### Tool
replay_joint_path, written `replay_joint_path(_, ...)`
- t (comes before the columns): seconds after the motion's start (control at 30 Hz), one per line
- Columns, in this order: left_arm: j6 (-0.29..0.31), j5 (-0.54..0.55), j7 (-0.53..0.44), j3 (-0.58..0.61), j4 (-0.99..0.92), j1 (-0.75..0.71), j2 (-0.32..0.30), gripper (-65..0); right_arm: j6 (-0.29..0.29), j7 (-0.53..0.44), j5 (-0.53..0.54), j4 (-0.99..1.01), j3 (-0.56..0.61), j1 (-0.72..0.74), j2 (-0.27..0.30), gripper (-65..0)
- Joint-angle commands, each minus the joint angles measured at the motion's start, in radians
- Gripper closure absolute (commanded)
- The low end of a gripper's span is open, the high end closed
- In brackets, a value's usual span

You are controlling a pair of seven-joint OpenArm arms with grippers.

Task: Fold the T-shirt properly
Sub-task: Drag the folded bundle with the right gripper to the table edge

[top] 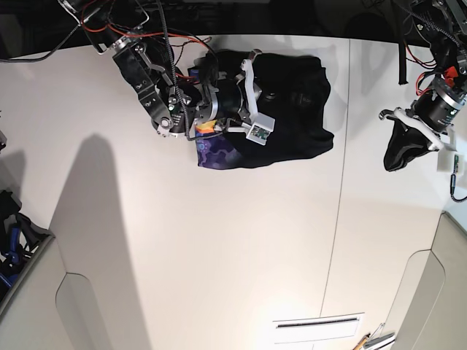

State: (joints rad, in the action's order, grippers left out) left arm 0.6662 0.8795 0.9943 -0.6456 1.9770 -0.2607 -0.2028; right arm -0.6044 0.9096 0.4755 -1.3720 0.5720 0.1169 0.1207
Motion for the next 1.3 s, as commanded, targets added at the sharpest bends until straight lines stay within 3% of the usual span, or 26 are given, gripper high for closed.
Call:
replay_joint_path(0.0,-0.001,0.021,-0.022,-0.003,0.015,0.005,-0.013,-3.9,0.049,0.036,-0.072,0.039,-0.008,0.002,0.003,0.0)
replay_joint_path(0.17,-0.001,0.021,-0.022,-0.003,0.015,0.005,-0.013,-3.9,0.23,-0.022,-0.074,0.12,-0.152,0.002,-0.025,0.0)
replay_joint_path(0.43,-0.001,0.021,-0.022,-0.003,0.015,0.005,-0.013,-3.8,0.437,-0.122,-0.12,0.121,-0.591,0.002,-0.129,0.0)
replay_joint_path(0.67,-0.001,0.023,-0.023,-0.003,0.015,0.006,-0.013,-3.9,0.467,-0.223,-0.121,0.121,-0.943,0.002,-0.196,0.0)
replay_joint_path(0.87,-0.001,0.023,-0.022,-0.003,0.015,0.005,-0.013,-3.9,0.528,-0.262,-0.139,0.121,-1.167,0.002,-0.2,0.0)
replay_joint_path(1.0,-0.001,0.032,-0.022,-0.003,0.015,0.005,-0.013,-3.8,0.531,-0.262,-0.135,0.121,-1.241,0.002,-0.19,0.0)
replay_joint_path(1.27,-0.001,0.044,-0.022,-0.003,0.015,0.005,-0.013,-3.8,0.506,-0.249,-0.09,-0.005,-1.245,0.033,-0.173,0.0)
